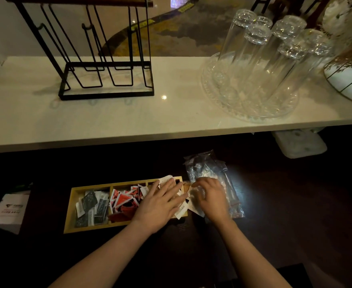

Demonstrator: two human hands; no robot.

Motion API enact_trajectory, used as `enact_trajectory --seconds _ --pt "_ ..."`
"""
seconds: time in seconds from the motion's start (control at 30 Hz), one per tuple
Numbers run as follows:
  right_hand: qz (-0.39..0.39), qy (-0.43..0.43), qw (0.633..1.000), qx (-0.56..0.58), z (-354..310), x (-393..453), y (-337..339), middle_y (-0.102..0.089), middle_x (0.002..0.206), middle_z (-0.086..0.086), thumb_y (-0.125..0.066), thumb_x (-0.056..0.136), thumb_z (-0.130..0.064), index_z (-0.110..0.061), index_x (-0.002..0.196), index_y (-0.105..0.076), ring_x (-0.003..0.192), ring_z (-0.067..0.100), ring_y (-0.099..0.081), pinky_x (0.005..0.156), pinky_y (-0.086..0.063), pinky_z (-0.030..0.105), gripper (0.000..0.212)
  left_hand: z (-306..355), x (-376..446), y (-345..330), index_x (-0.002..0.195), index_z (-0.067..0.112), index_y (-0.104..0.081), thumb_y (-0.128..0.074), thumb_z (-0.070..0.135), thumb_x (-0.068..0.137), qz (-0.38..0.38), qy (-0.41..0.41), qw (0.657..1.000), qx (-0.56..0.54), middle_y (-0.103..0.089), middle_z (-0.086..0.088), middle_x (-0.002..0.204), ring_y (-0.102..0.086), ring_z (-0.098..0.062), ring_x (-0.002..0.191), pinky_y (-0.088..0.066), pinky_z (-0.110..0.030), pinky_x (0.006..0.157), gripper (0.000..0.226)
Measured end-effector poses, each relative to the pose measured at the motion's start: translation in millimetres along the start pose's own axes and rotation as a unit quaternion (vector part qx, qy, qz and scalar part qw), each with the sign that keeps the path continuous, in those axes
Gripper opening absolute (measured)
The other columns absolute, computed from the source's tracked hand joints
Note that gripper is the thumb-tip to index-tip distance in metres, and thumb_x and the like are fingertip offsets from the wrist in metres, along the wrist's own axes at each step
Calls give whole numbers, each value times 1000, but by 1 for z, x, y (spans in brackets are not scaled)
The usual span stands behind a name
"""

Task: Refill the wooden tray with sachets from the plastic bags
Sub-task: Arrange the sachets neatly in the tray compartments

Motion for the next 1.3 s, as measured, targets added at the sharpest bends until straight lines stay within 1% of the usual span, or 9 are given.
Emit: enact_trajectory --seconds 0.17,0.3,0.37,0.5,0.67,0.9,1.03,1.17,1.3 --pt "4 -28 999 -29 24 2 1 -69 108 3 -67 81 -7 -14 100 -69 102 22 -61 91 -47 34 21 -5 -3 2 140 30 -39 -66 20 81 20 69 997 -29 -38 -3 151 -27 -24 141 -27 -49 112 66" --pt "13 3 998 -61 28 6 11 -67 115 4 -72 81 -15 -14 104 -67 107 22 -60 93 -50 33 24 1 -1 2 141 26 -38 -61 15 81 31 92 995 -36 -35 -5 152 -22 -25 143 -16 -46 114 65" --pt "-44 67 994 -71 18 7 12 -60 126 1 -71 81 -19 -17 116 -62 115 20 -54 98 -48 36 36 2 0 2 141 25 -38 -58 16 84 28 91 995 -36 -36 -6 152 -24 -26 143 -18 -46 115 61" --pt "-217 149 953 -153 2 11 1 -35 151 0 -79 68 -24 -24 144 -31 133 22 -37 108 -34 36 90 2 0 2 133 27 -47 -63 20 83 33 101 993 -56 -49 -7 142 -40 -27 135 -35 -43 108 52" --pt "-257 149 924 -242 -8 26 -11 -36 145 6 -81 67 -26 -18 148 -17 132 25 -34 110 -29 35 104 2 0 2 122 27 -57 -74 28 75 51 62 996 -30 -60 -4 124 -55 -23 118 -50 -36 92 49" --pt "-270 113 932 -213 -7 41 -24 -54 127 10 -79 69 -27 -9 126 -50 121 27 -43 102 -36 32 66 -3 2 -1 131 16 -47 -54 34 89 62 28 998 4 -56 -8 124 -52 -26 115 -47 -38 96 46" --pt "-248 86 951 -162 -6 40 -22 -56 125 13 -75 76 -22 -6 116 -59 121 28 -47 100 -38 31 46 -1 7 2 122 14 -52 -51 35 89 48 29 998 5 -58 -8 121 -53 -26 114 -46 -39 98 40" --pt "-187 -44 980 53 -10 43 -2 -61 94 6 -74 79 -17 -7 106 -57 87 22 -60 67 -46 22 34 3 12 2 120 11 -50 -42 33 92 30 40 999 6 -55 -12 125 -50 -29 117 -41 -43 103 36" --pt "-114 -155 924 331 -24 49 25 -64 89 5 -73 80 -13 -18 92 -55 78 23 -65 58 -55 35 22 3 12 0 125 13 -47 -39 38 91 14 57 998 -17 -54 -10 128 -48 -27 120 -39 -42 106 42"
Point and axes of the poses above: each hand's wrist, its own x-axis towards the middle knuckle, its own y-axis out of the back of the hand, z = x × y, the point moved 2 cm from there along x, towards the middle knuckle
